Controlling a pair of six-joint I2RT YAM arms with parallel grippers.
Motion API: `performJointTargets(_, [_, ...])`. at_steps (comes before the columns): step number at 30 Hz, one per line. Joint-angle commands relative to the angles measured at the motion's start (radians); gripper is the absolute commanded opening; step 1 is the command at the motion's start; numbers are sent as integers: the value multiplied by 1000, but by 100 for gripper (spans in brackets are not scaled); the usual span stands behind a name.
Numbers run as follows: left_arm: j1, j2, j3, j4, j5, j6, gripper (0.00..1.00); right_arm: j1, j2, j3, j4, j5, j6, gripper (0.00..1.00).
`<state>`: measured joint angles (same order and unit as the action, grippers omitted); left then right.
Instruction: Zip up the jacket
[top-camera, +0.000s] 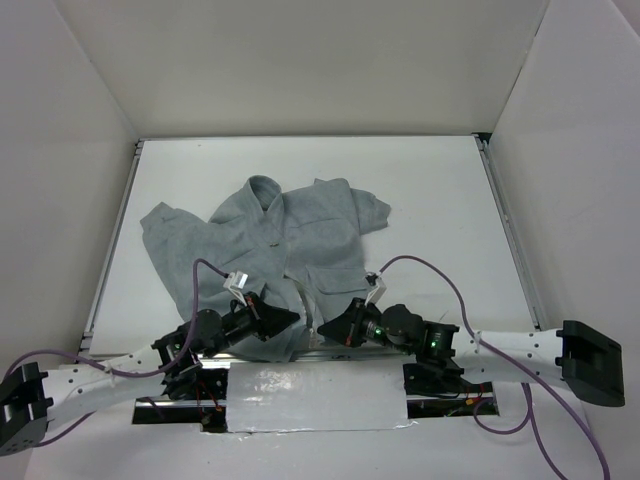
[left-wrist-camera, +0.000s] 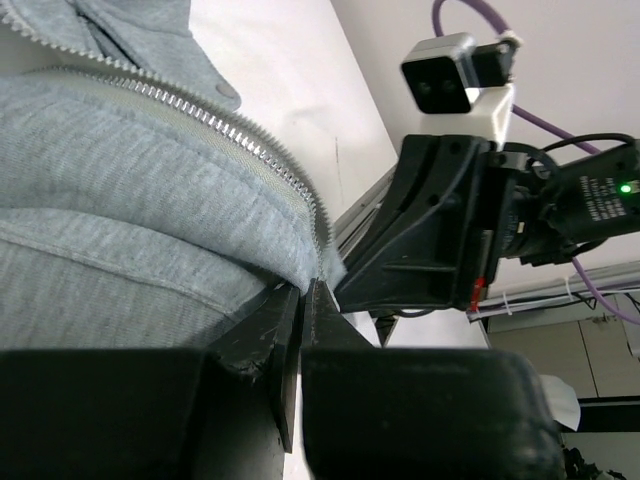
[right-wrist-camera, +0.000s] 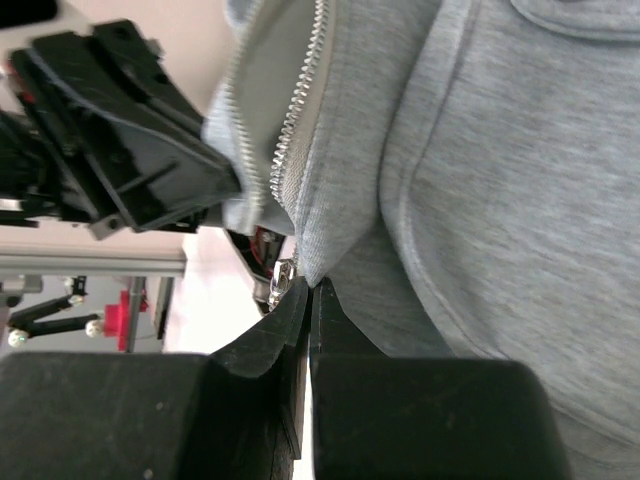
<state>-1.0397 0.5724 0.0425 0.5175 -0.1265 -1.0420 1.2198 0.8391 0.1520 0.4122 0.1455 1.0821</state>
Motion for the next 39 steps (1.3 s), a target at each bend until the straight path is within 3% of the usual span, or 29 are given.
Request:
performJointTargets(1, [-6,9,-188,64,-19,27,0,4,-35,31,20,37,9,0])
performJointTargets(13, [-11,-20,-179,53,-25,23,0,6,60,63,77,58,21,0])
performJointTargets(39, [-22,47,-161,79,-55,23,0,7,55,77,125,65,18,0])
